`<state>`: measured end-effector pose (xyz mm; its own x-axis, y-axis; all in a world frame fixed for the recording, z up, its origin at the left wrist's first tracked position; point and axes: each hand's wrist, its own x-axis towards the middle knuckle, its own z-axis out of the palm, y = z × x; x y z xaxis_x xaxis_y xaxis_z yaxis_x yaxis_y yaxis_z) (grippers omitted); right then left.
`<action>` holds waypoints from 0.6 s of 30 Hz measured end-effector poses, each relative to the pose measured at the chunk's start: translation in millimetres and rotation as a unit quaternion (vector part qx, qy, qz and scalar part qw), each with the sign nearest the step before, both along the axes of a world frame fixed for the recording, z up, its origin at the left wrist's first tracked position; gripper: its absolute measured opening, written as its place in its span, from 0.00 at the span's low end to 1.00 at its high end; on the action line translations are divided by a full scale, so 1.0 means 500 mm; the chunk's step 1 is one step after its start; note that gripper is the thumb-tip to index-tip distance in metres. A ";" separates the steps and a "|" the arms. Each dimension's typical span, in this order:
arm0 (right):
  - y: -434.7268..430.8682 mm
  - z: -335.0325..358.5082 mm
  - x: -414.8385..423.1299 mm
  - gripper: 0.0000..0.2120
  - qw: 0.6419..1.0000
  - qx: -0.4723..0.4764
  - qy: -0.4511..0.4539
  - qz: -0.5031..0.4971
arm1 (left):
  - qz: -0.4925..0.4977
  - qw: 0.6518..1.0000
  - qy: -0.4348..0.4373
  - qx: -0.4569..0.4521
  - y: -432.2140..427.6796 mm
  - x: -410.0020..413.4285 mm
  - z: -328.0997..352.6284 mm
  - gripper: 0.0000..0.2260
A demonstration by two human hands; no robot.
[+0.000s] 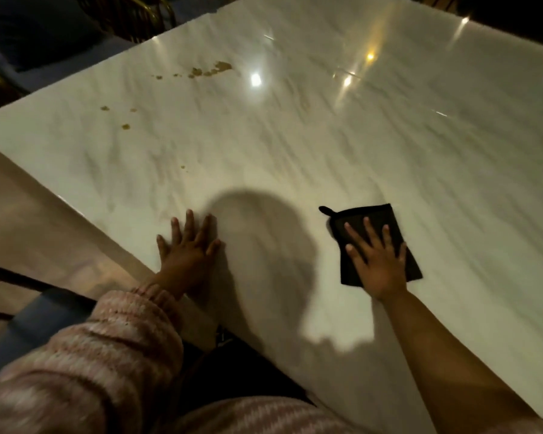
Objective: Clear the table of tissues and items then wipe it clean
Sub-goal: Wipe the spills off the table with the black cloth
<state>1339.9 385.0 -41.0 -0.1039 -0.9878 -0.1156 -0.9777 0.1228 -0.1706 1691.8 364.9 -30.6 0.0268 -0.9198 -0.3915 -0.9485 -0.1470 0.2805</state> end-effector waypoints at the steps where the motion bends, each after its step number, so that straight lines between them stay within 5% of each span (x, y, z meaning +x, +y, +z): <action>1: 0.027 0.000 0.013 0.29 1.000 -0.001 -0.003 0.000 | -0.003 1.000 0.003 -0.001 0.004 0.000 0.001 0.26; 9: 0.159 -0.001 0.147 0.28 0.985 0.018 -0.006 0.170 | -0.042 0.999 -0.002 -0.006 0.018 0.021 0.006 0.27; 18: 0.060 -0.007 0.257 0.26 0.950 0.052 0.068 0.300 | -0.001 1.000 -0.006 -0.029 0.018 0.115 0.023 0.26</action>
